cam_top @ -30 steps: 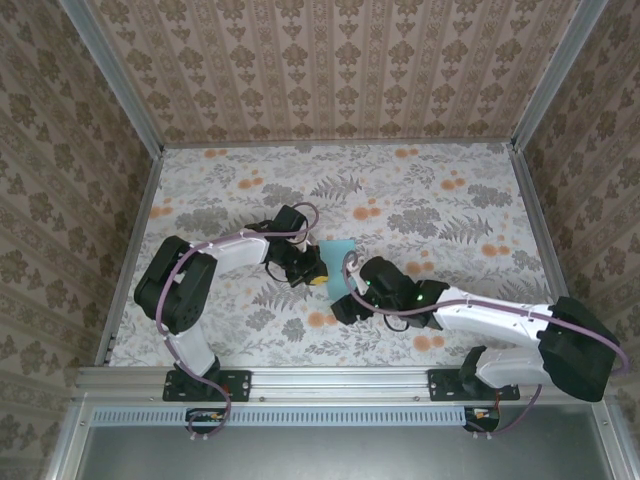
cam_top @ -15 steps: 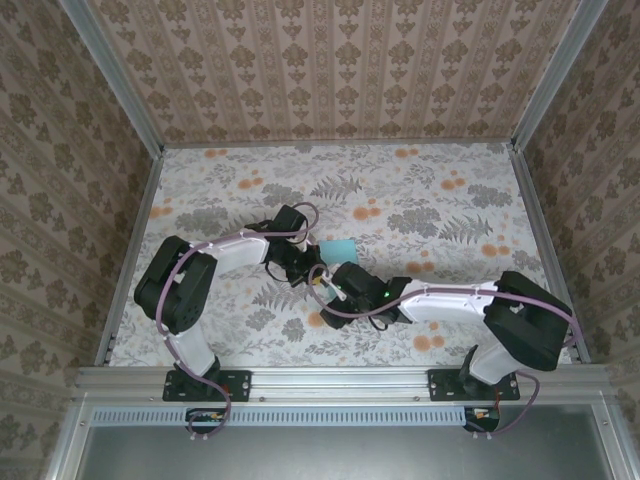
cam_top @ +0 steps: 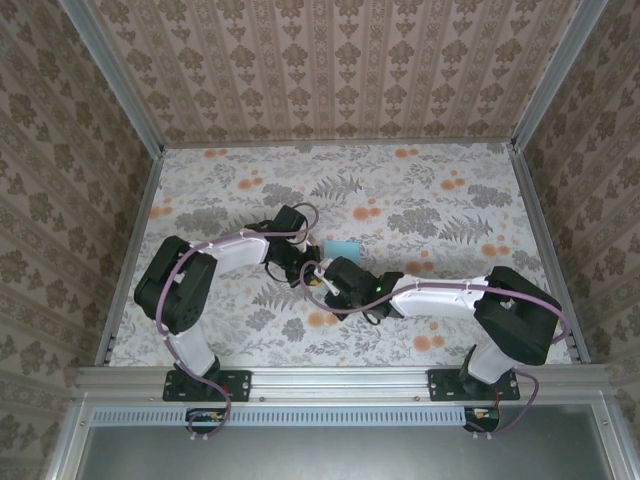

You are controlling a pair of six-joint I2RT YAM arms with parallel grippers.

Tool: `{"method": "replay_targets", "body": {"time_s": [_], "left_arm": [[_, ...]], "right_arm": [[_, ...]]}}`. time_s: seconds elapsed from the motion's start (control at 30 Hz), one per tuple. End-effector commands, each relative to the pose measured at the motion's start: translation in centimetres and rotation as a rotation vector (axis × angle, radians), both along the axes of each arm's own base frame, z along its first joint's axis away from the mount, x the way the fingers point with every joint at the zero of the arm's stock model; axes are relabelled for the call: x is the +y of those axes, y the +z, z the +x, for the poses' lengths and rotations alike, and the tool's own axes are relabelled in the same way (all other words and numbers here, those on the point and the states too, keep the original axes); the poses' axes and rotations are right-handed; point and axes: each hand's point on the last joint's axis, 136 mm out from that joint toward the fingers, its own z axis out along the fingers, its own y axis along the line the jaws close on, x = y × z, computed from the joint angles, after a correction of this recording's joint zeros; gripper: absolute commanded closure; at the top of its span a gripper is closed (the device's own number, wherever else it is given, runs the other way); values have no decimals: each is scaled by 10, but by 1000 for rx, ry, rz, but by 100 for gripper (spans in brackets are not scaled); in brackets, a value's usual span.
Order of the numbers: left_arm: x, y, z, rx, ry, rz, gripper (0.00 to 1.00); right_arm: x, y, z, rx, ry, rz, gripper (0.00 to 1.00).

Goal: Fold a paper plane with a square sheet of paper (fold left side to right side)
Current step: Third fold the triangle at the center of the table.

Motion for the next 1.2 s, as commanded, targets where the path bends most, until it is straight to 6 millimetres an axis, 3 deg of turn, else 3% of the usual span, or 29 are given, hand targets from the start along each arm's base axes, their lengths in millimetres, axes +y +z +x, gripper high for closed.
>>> {"method": "replay_targets", "body": {"time_s": [0.0, 0.17, 0.27, 0.43, 0.6, 0.8, 0.93, 1.17], "left_arm": [[5, 8, -4, -10, -39, 4, 97], [17, 19, 2, -55, -56, 12, 72], [27, 30, 11, -114, -69, 32, 66], [24, 40, 26, -174, -114, 20, 74], [9, 32, 43, -198, -176, 4, 86], [-10, 16, 59, -208, -254, 11, 90], [-27, 5, 59, -188, -306, -12, 91], [-35, -19, 53, -158, -373, 27, 93]], "right_arm": [[-3, 8, 1, 11, 0, 1, 100], [-2, 11, -9, 95, 39, 56, 100], [-2, 10, -15, 157, 48, 87, 100], [2, 7, -19, 228, 43, 135, 100], [4, 4, -15, 274, 15, 176, 100], [9, 3, -13, 315, 2, 214, 100], [10, 3, -11, 330, -9, 232, 100], [6, 4, -6, 349, -40, 254, 100]]}}
